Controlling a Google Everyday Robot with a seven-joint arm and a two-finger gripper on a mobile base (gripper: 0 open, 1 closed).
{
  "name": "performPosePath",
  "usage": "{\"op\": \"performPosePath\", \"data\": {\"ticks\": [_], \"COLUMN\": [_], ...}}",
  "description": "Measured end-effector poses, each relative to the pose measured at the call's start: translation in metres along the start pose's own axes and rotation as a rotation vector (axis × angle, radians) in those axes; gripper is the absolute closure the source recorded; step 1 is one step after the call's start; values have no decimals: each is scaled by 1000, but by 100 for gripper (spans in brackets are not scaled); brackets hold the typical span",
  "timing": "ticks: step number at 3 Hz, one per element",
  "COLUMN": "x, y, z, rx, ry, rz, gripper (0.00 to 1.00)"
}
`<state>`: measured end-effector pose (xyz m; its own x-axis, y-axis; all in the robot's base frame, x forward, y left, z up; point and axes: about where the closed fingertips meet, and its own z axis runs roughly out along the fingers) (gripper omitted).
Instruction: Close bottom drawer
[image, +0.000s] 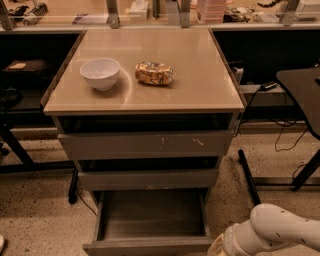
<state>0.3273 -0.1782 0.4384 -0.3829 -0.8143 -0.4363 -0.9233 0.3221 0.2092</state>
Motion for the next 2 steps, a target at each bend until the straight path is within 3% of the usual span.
{"op": "performPosePath", "data": {"ticks": [2], "x": [24], "y": [-14], "z": [53], "rx": [12], "ry": [18], "rz": [-1], "gripper": [100]}}
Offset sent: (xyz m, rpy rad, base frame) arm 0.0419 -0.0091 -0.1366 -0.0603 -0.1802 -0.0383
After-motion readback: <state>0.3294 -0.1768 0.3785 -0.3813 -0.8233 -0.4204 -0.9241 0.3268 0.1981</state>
